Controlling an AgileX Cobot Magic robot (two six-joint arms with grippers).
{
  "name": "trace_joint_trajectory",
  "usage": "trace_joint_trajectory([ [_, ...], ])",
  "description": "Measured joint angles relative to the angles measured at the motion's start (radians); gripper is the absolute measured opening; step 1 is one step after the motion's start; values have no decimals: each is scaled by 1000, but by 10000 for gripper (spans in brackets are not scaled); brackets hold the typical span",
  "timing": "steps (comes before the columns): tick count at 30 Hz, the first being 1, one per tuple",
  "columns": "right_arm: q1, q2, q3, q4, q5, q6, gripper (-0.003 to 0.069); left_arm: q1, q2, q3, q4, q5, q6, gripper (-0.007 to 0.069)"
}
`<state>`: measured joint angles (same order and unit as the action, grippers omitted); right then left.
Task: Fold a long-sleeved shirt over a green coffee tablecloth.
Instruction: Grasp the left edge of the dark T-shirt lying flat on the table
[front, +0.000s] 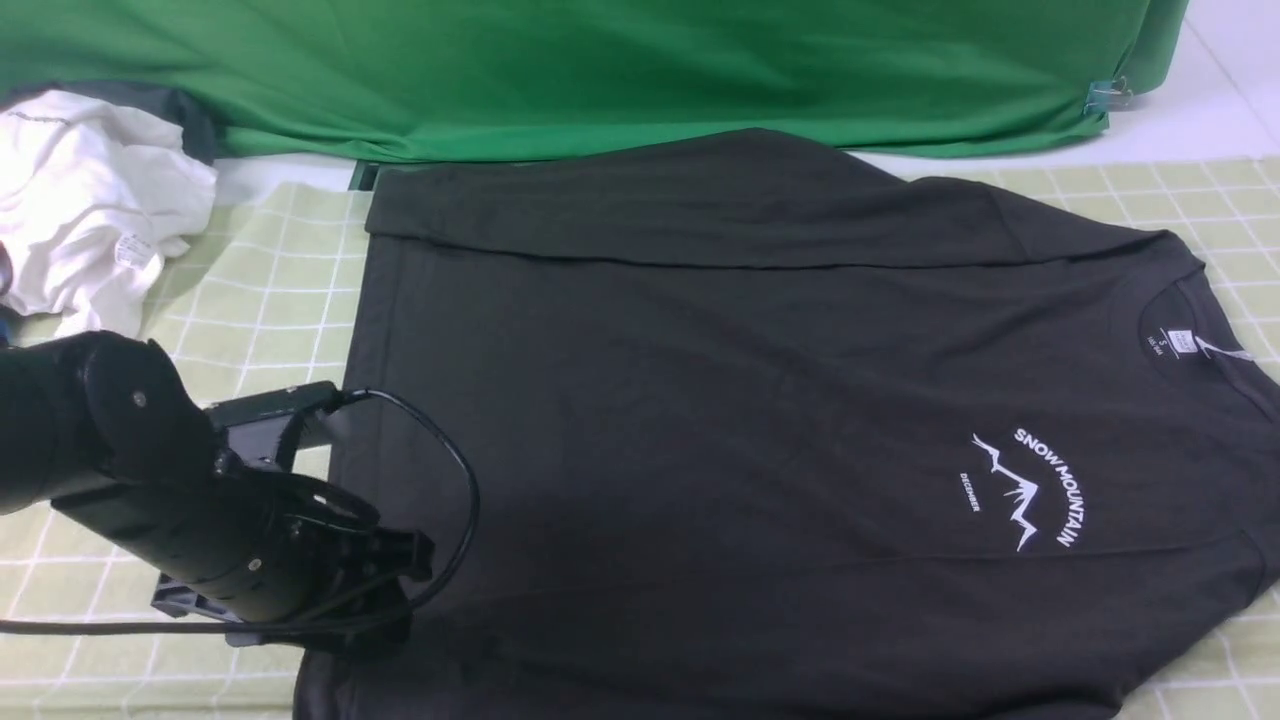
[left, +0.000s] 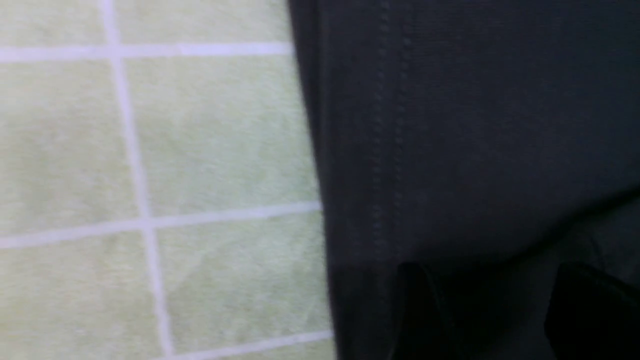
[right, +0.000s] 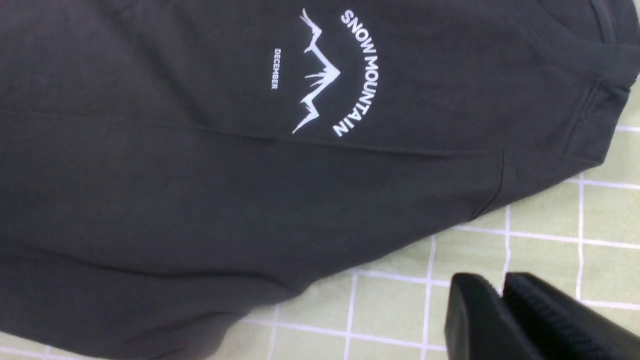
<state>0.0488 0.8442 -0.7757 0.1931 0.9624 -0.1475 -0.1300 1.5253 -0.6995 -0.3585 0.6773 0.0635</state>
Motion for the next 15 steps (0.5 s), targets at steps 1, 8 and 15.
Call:
trace_joint_trajectory([
  [1,0,0,0,0,-1,0,95,0,1,0,14,0,-16,367],
  [8,0,0,0,0,-18,-1,108,0,37,2,-34,24,-28,402],
  [15,0,0,0,0,-25,-1,121,0,40,2,-64,46,-3,388],
])
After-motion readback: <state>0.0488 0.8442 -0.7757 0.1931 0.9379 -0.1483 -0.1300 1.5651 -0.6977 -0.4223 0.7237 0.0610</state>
